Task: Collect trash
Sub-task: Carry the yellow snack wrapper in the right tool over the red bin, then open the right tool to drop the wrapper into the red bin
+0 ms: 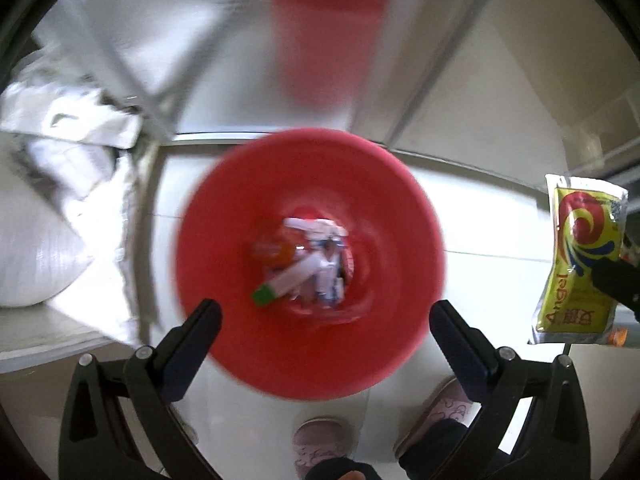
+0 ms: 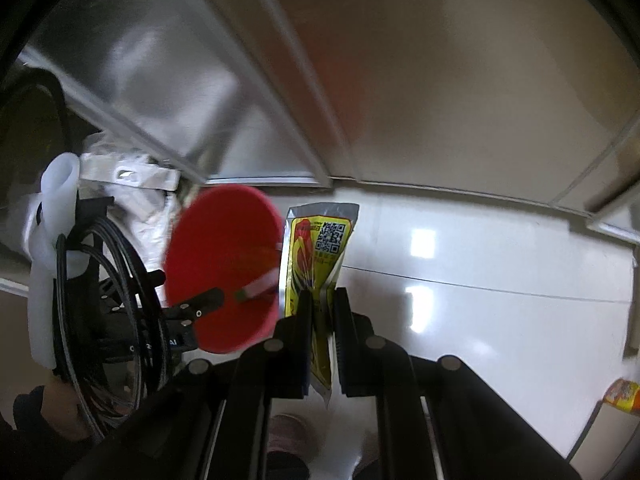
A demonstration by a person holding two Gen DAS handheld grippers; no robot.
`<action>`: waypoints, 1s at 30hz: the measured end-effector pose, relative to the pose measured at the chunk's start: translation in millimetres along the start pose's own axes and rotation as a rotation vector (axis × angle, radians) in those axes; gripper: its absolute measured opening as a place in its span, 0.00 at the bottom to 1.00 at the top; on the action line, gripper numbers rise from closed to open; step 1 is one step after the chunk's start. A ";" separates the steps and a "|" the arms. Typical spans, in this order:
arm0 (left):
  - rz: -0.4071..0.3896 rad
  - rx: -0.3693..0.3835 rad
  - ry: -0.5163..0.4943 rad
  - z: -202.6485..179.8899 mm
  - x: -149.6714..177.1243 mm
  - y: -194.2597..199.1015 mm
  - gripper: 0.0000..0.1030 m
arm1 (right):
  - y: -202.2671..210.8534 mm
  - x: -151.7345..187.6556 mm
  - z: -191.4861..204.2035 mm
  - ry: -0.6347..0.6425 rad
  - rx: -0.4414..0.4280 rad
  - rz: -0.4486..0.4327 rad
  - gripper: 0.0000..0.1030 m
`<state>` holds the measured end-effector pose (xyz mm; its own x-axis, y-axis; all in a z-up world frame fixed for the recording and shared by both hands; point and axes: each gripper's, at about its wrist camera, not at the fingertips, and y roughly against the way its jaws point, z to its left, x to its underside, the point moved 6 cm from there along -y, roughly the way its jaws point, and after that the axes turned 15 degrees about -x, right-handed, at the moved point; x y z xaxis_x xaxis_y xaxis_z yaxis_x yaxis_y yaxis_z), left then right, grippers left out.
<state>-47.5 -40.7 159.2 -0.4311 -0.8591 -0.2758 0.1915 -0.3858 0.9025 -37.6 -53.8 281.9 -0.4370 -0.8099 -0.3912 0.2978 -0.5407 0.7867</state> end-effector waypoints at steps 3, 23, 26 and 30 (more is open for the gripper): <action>0.044 -0.041 0.034 36.7 -14.8 8.1 1.00 | -16.4 -5.0 23.4 0.037 -0.046 0.024 0.09; 0.047 0.059 0.162 230.2 15.1 5.1 1.00 | -21.6 -24.8 96.2 0.225 -0.076 0.134 0.45; -0.003 0.062 0.169 253.7 3.5 49.3 1.00 | 14.9 -37.3 110.6 0.251 -0.063 0.094 0.52; -0.096 0.068 0.193 293.4 -20.7 135.4 1.00 | 87.4 -66.2 142.7 0.306 -0.053 0.010 0.56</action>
<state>-271.4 23.5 384.1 -0.2663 -0.8704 -0.4142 0.0953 -0.4514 0.8872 -103.8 -15.0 444.8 -0.1603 -0.8419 -0.5153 0.3487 -0.5367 0.7684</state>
